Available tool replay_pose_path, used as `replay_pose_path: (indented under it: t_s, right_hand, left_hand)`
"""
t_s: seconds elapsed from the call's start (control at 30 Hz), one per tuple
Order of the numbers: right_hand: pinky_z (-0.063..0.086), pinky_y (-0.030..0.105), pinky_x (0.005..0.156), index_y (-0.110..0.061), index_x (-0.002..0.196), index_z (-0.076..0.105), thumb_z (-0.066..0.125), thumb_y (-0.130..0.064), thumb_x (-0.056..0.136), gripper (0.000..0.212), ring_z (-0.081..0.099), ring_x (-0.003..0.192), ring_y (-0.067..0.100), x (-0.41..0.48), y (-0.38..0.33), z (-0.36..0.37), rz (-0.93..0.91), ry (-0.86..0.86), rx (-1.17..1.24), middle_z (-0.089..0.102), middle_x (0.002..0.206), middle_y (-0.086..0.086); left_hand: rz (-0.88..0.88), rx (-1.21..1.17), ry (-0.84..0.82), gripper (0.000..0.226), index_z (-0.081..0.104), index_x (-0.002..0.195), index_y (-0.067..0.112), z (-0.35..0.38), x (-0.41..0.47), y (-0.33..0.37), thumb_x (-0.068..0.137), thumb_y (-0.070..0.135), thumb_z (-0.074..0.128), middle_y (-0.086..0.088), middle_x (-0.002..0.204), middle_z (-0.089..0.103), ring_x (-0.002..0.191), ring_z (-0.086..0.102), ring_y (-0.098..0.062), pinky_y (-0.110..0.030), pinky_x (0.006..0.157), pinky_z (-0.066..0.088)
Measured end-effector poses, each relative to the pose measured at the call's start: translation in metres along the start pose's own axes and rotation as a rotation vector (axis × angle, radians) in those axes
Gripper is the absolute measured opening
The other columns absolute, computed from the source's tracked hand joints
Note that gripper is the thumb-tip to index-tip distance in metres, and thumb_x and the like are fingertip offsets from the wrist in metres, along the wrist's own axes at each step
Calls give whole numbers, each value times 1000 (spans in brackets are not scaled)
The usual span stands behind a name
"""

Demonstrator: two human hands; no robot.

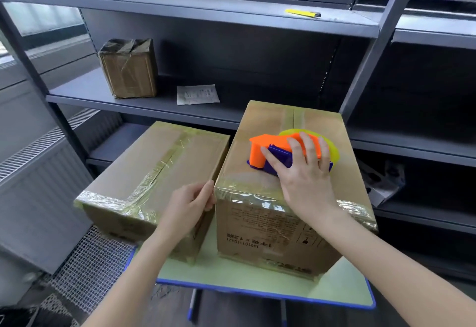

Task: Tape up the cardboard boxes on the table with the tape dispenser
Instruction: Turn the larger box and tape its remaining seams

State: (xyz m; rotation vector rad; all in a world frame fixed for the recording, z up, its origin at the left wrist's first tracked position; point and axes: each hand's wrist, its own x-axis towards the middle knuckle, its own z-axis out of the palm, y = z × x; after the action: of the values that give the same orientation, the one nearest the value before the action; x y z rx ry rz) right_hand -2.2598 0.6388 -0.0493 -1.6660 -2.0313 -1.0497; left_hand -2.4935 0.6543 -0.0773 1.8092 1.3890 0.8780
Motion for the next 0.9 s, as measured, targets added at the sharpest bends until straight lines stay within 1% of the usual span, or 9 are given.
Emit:
replay_pose_path:
  t_s: [0.07, 0.13, 0.23, 0.3, 0.37, 0.5, 0.67, 0.73, 0.9]
  right_hand:
    - [29, 48, 98, -14, 121, 65, 61, -3, 74, 48, 42, 109, 37, 6, -15, -7, -58, 89, 132, 59, 110, 21]
    - [42, 41, 82, -5, 114, 67, 66, 4, 69, 46, 49, 90, 32, 14, -32, -11, -129, 79, 320, 60, 92, 17]
    - [49, 33, 62, -5, 127, 59, 67, 1, 78, 50, 50, 72, 22, 31, -48, -12, -192, -217, 547, 53, 80, 9]
    - [42, 27, 65, -13, 140, 45, 51, -13, 96, 45, 42, 77, 13, 40, -51, -5, -195, -433, 619, 49, 88, 5]
    - [32, 23, 68, -15, 142, 42, 42, -21, 101, 42, 37, 80, 10, 42, -51, 5, -203, -491, 691, 45, 91, 1]
    - [32, 24, 74, -10, 137, 49, 44, -30, 99, 43, 37, 85, 11, 39, -55, 9, -249, -484, 681, 44, 90, 0]
    - [30, 20, 79, -12, 145, 36, 49, -47, 93, 64, 32, 90, 8, 39, -55, 7, -319, -520, 623, 38, 97, -4]
    - [29, 20, 80, -11, 145, 35, 50, -45, 93, 64, 30, 90, 9, 39, -55, 6, -333, -518, 621, 36, 98, -4]
    - [35, 26, 88, -7, 144, 35, 51, -38, 95, 60, 41, 100, 17, 38, -56, 6, -379, -500, 587, 49, 112, 5]
  left_hand:
    - [7, -28, -19, 41, 63, 65, 15, -1, 1, 0, 98, 29, 44, 6, 59, 63, 54, 55, 2, -10, 59, 40]
    - [10, -67, -33, 39, 65, 65, 17, -2, 3, 0, 97, 28, 45, 9, 57, 64, 58, 58, 1, -8, 61, 41]
    - [14, -55, -72, 37, 67, 67, 16, -3, 6, 2, 95, 31, 50, 7, 60, 67, 60, 61, -4, -14, 63, 45]
    - [26, -27, -92, 35, 69, 67, 14, -3, 8, 2, 92, 34, 55, -1, 63, 68, 63, 63, -16, -29, 66, 50]
    - [36, 9, -94, 29, 69, 67, 15, -3, 10, 1, 88, 34, 62, -2, 65, 68, 66, 64, -19, -36, 70, 52]
    - [75, -19, -80, 16, 69, 70, 19, -3, 11, -7, 84, 26, 68, 4, 65, 69, 63, 62, -15, -35, 71, 53]
    - [364, 263, 80, 47, 50, 59, 17, 0, 15, -33, 82, 58, 52, 8, 51, 47, 48, 39, -13, -23, 47, 32]
    - [432, 285, 145, 41, 46, 59, 18, 4, 19, -39, 83, 51, 49, 9, 52, 39, 50, 31, -8, -19, 46, 23]
    - [450, 77, 113, 25, 41, 70, 20, 20, 21, -51, 90, 33, 48, 2, 63, 42, 60, 36, -9, -16, 56, 29]
